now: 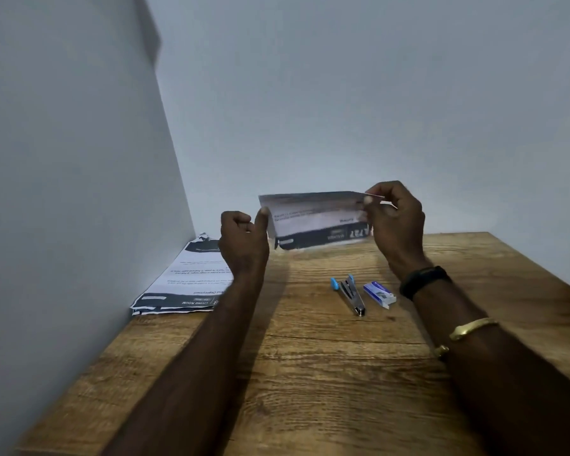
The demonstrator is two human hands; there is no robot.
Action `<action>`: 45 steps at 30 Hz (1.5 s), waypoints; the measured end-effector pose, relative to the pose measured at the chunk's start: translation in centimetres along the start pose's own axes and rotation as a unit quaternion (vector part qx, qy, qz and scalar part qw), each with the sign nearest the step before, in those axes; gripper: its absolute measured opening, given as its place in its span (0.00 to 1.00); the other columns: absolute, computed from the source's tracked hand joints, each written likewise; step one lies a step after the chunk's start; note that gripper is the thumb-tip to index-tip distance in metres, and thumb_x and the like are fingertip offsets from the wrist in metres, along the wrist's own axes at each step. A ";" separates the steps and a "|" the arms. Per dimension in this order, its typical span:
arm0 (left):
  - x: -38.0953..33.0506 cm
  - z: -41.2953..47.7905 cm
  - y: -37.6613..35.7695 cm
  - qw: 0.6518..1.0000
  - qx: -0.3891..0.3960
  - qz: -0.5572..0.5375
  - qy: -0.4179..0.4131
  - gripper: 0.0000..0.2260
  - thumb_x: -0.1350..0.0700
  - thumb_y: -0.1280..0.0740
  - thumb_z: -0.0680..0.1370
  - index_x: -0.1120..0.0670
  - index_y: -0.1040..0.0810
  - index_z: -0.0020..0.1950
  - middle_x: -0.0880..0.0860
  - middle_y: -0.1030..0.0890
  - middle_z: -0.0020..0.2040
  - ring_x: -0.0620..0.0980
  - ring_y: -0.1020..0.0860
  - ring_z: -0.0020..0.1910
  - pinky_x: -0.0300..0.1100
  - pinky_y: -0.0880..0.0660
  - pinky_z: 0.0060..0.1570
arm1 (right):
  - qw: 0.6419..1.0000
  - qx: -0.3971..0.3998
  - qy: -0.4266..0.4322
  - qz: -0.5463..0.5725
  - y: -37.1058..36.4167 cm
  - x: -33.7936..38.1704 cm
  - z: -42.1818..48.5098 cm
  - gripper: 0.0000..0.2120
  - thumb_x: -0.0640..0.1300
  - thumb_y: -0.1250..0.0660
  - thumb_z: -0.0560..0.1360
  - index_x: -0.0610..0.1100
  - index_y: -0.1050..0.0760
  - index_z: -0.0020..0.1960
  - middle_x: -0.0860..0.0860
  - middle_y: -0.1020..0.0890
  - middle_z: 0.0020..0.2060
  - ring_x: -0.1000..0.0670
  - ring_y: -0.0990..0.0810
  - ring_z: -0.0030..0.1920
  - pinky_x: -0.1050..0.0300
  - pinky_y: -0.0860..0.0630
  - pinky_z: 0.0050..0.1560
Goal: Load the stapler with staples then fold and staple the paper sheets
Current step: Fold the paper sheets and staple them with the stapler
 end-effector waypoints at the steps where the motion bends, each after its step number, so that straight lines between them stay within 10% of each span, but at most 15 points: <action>1: 0.5 -0.1 -0.4 0.999 0.018 -0.004 0.033 0.20 0.39 0.31 0.77 0.57 0.23 0.42 0.50 0.20 0.32 0.47 0.22 0.31 0.44 0.25 0.38 | 1.000 0.002 0.001 0.009 -0.1 0.1 0.0 0.04 0.36 0.31 0.77 0.43 0.21 0.47 0.44 0.15 0.45 0.43 0.13 0.46 0.44 0.15 0.48; 6: 4.9 -2.9 -4.3 0.899 0.175 -0.241 0.322 0.38 0.24 0.46 0.74 0.58 0.17 0.49 0.60 0.12 0.43 0.56 0.13 0.40 0.46 0.16 0.35 | 1.000 0.015 -0.014 0.017 -0.2 -0.2 -0.6 0.10 0.43 0.32 0.76 0.38 0.16 0.42 0.43 0.14 0.38 0.44 0.15 0.44 0.39 0.15 0.50; 9: 5.5 -3.7 -5.1 0.864 0.229 -0.270 0.358 0.28 0.33 0.35 0.76 0.57 0.17 0.59 0.60 0.13 0.53 0.60 0.14 0.50 0.53 0.16 0.47 | 0.999 0.028 -0.009 -0.030 0.1 -1.0 -0.7 0.09 0.42 0.26 0.76 0.38 0.18 0.39 0.41 0.15 0.36 0.38 0.16 0.42 0.41 0.17 0.44; 11: 5.8 -3.7 -4.9 0.873 0.232 -0.248 0.349 0.21 0.49 0.26 0.76 0.62 0.19 0.62 0.63 0.16 0.58 0.63 0.16 0.55 0.60 0.19 0.55 | 0.998 0.047 -0.011 -0.034 0.1 -1.4 -0.8 0.04 0.36 0.24 0.73 0.41 0.19 0.43 0.42 0.15 0.39 0.40 0.15 0.43 0.48 0.17 0.45; 15: 6.1 -4.1 -4.4 0.881 0.220 -0.244 0.341 0.13 0.68 0.28 0.76 0.67 0.23 0.60 0.61 0.14 0.39 0.57 0.14 0.32 0.51 0.19 0.29 | 0.990 0.124 -0.054 -0.049 -1.1 -3.1 -1.6 0.17 0.27 0.27 0.69 0.47 0.21 0.48 0.43 0.15 0.42 0.48 0.17 0.43 0.44 0.16 0.56; 24: 8.1 -1.1 -2.9 0.941 0.094 -0.174 0.273 0.07 0.64 0.27 0.74 0.54 0.21 0.39 0.58 0.16 0.43 0.57 0.18 0.43 0.60 0.19 0.52 | 0.956 0.127 -0.097 -0.247 -1.2 -4.6 -2.1 0.10 0.39 0.25 0.71 0.48 0.19 0.51 0.51 0.15 0.48 0.48 0.17 0.50 0.53 0.21 0.46; 31: 9.2 -0.4 -1.3 0.962 0.035 -0.119 0.242 0.06 0.60 0.29 0.70 0.54 0.25 0.35 0.53 0.22 0.37 0.51 0.25 0.39 0.44 0.27 0.43 | 0.752 0.370 -0.191 -0.510 -4.4 -6.7 -5.0 0.30 0.71 0.22 0.58 0.47 0.25 0.41 0.49 0.18 0.43 0.47 0.18 0.45 0.55 0.24 0.42; 36: 9.6 -0.6 -1.8 0.960 0.045 -0.123 0.248 0.07 0.58 0.29 0.72 0.55 0.23 0.35 0.53 0.19 0.39 0.52 0.23 0.40 0.45 0.24 0.45 | 0.710 0.397 -0.179 -0.553 -4.7 -6.0 -5.8 0.31 0.69 0.19 0.54 0.48 0.26 0.41 0.51 0.19 0.39 0.49 0.19 0.43 0.56 0.24 0.40; 45: 9.8 -1.1 -2.4 0.956 0.065 -0.122 0.258 0.07 0.60 0.28 0.72 0.55 0.23 0.36 0.54 0.19 0.39 0.53 0.21 0.41 0.47 0.23 0.46 | 0.788 0.354 -0.196 -0.464 -4.4 -5.6 -4.8 0.20 0.59 0.22 0.64 0.44 0.23 0.40 0.49 0.17 0.37 0.50 0.18 0.36 0.57 0.24 0.31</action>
Point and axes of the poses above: each hand's wrist, its own z-axis towards the middle knuckle, its own y-axis out of the back of the hand, x = y × z, the point moved 10 cm from there along z, towards the middle knuckle
